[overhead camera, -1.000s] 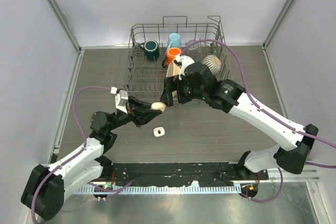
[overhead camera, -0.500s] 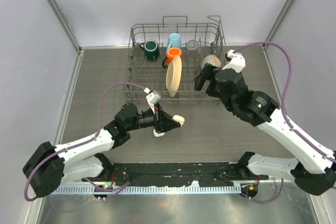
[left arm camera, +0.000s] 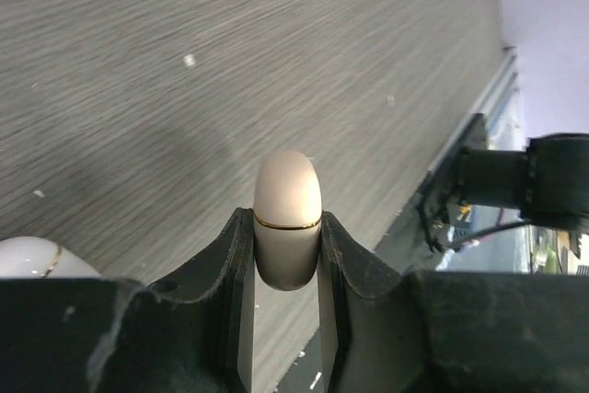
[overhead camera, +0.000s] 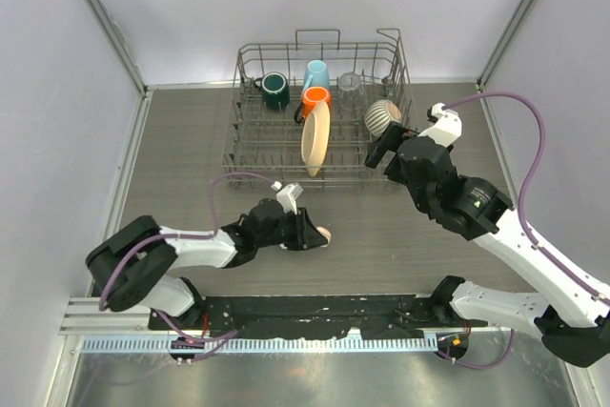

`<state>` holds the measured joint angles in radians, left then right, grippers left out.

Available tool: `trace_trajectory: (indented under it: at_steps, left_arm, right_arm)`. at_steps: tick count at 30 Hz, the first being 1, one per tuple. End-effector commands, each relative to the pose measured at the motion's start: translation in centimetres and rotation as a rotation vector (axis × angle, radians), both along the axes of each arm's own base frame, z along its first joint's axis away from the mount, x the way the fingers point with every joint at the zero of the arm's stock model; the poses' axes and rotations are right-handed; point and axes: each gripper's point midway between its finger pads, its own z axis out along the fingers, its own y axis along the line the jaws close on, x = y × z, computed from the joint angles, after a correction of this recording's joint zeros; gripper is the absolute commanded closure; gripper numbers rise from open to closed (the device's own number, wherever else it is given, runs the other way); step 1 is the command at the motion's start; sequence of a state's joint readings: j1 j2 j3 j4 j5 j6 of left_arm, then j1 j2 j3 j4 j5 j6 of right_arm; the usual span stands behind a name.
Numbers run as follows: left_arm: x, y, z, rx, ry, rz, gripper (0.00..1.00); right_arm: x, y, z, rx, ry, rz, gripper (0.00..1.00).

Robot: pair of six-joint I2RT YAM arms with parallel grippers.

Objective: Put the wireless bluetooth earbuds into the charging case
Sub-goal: Place the charging case at the center of the board.

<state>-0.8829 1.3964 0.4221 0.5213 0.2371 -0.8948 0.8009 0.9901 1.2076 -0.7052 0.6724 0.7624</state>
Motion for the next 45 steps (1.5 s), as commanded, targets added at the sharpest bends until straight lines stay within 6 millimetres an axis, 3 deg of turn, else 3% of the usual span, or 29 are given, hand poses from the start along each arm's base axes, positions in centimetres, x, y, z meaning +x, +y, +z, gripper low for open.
trace_trajectory:
  at_steps: [1,5,9,14,21,29,33,34,35,45]
  left_arm:
    - [2.1,-1.5,0.1,-0.022,0.037,0.1,1.0]
    - [2.5,-1.8,-1.0,-0.009,0.044,0.118,0.98]
    - [2.2,-2.1,-2.4,0.014,0.083,0.105,0.89]
    - [2.5,-2.8,-2.9,0.019,0.098,0.108,0.87]
    - [2.7,-2.8,-2.9,0.064,0.086,0.107,0.6]
    - [2.1,-2.1,-3.2,0.136,0.069,0.094,0.43]
    - [2.3,-1.7,-2.1,0.141,0.033,0.097,0.36]
    - [2.2,-1.6,-2.0,0.151,0.031,0.095,0.29]
    - [2.2,-1.5,-1.7,0.165,0.006,0.08,0.01]
    - [3.5,0.8,5.8,0.239,-0.221,0.111,0.0]
  right_arm:
    - [0.4,-0.5,1.5,0.063,-0.053,-0.046,0.05]
    - [0.4,-0.7,1.3,0.063,-0.058,-0.049,0.05]
    - [0.4,-0.6,1.1,0.052,-0.056,-0.043,0.05]
    - [0.5,-0.5,0.6,0.057,-0.048,-0.042,0.05]
    - [0.5,-1.1,0.5,0.046,-0.054,-0.059,0.05]
    - [0.7,-1.6,0.7,0.034,-0.062,-0.076,0.04]
    - [0.9,-1.9,0.7,0.026,-0.064,-0.088,0.04]
    - [0.9,-2.0,0.5,0.017,-0.062,-0.093,0.04]
    - [1.1,-2.2,0.5,0.013,-0.061,-0.103,0.04]
    - [2.0,-4.7,-0.1,-0.036,-0.04,-0.167,0.02]
